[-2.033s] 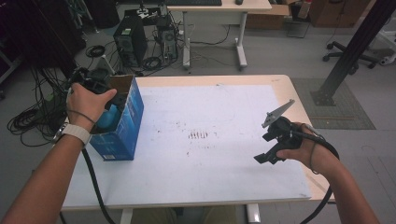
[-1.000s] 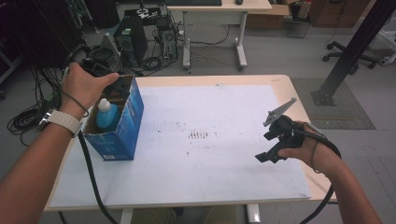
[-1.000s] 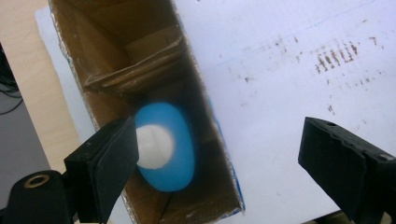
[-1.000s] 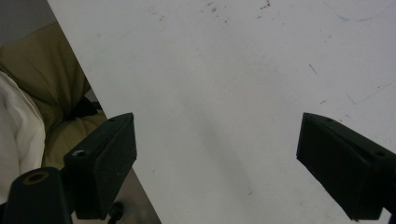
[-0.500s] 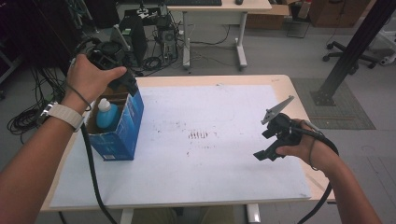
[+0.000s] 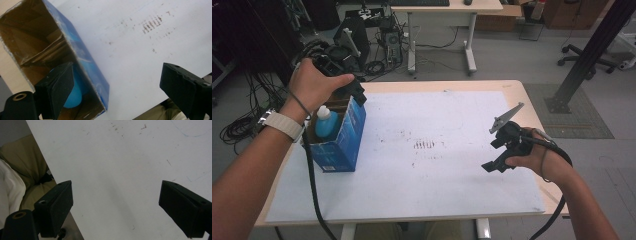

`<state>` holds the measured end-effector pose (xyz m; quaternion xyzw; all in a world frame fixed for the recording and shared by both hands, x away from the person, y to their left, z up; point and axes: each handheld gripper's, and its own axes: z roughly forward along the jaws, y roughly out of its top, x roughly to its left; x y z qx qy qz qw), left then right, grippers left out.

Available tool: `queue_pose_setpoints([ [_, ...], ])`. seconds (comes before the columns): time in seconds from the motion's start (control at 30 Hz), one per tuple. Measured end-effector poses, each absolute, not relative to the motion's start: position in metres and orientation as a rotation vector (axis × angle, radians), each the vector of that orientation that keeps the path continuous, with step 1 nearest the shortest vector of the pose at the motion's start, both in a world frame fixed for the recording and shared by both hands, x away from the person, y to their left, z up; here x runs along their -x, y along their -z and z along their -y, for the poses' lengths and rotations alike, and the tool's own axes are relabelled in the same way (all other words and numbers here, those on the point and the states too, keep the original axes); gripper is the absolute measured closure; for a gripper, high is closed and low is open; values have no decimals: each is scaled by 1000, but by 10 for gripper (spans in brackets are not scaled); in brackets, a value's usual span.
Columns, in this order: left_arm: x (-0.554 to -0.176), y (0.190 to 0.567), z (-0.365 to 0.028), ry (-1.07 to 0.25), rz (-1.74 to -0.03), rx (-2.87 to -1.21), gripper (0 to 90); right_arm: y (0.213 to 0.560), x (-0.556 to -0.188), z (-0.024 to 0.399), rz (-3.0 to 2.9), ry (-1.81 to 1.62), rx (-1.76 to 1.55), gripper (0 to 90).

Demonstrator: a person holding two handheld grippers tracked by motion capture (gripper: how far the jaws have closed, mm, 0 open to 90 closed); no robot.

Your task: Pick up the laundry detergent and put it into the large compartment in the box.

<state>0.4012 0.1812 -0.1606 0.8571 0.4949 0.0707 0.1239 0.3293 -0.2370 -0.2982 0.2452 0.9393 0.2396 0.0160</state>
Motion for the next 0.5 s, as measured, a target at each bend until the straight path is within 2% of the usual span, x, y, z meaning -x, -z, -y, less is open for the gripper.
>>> queue_pose_setpoints([
  [0.5, -394, 161, -162, -176, -1297, -2552, 120, 297, -332, 233, -2924, -746, -746, 123],
])
